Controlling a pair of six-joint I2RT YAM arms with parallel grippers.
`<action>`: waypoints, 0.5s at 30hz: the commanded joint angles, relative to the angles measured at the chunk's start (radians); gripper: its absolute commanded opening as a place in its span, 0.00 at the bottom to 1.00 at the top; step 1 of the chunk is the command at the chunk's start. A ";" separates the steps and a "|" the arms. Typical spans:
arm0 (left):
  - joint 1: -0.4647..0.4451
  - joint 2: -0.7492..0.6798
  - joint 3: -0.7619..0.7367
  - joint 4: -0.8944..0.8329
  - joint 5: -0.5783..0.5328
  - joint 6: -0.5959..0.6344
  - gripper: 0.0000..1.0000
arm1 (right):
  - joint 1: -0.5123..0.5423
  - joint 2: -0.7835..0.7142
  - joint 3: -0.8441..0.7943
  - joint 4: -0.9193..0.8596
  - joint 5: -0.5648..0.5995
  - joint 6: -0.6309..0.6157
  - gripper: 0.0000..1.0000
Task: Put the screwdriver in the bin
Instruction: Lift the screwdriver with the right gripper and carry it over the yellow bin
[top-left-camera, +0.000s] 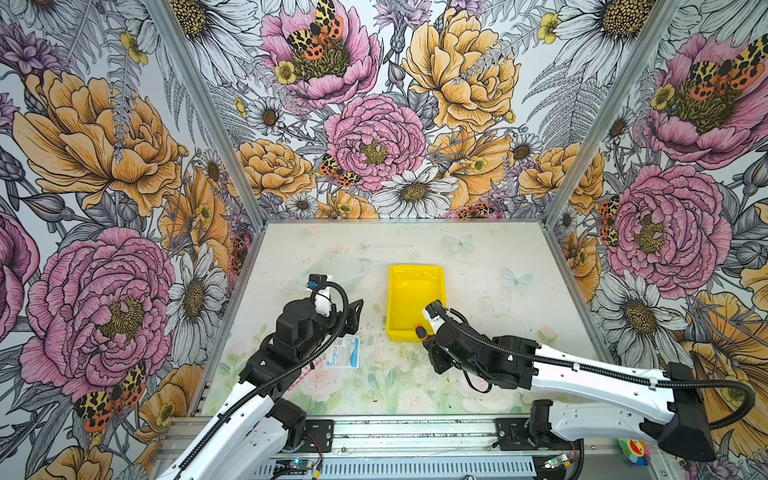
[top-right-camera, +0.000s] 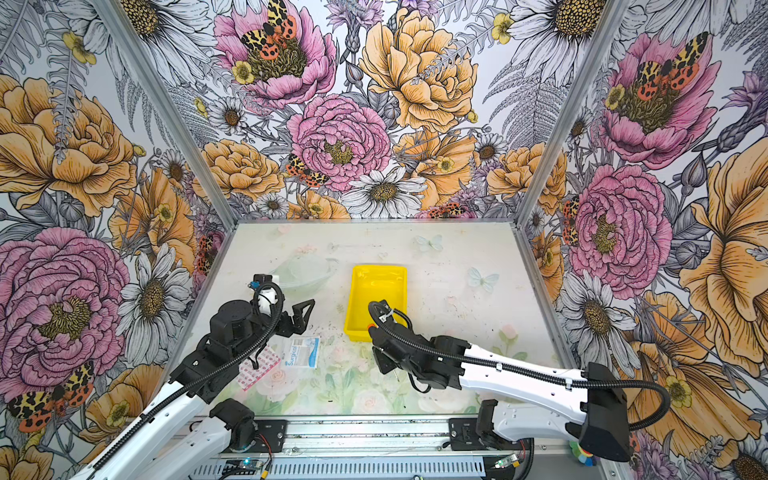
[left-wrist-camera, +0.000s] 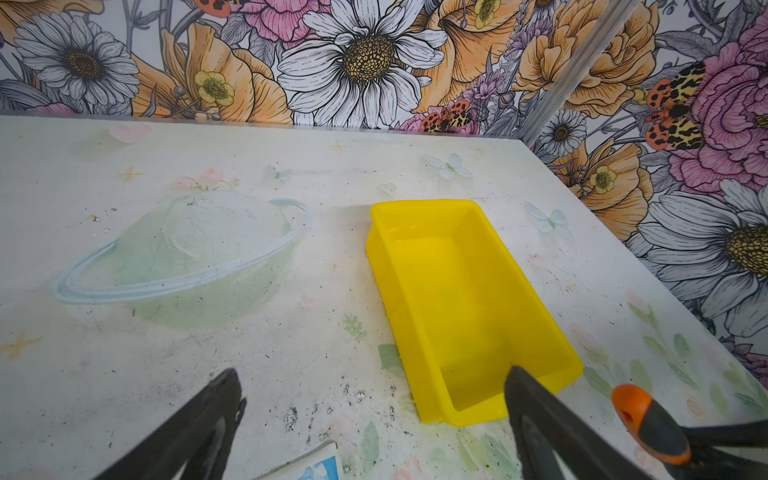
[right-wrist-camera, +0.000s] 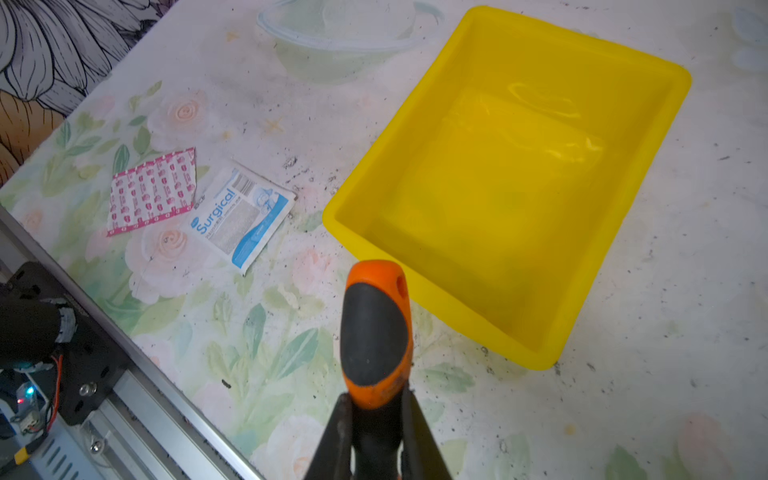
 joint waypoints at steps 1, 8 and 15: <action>0.009 0.003 0.002 0.029 0.042 0.017 0.99 | -0.069 0.044 0.078 -0.001 -0.016 -0.039 0.00; 0.007 0.056 0.016 0.086 0.239 0.035 0.99 | -0.214 0.163 0.198 0.004 -0.039 -0.074 0.00; -0.017 0.151 0.030 0.131 0.310 0.052 0.99 | -0.310 0.320 0.301 0.020 -0.037 -0.121 0.00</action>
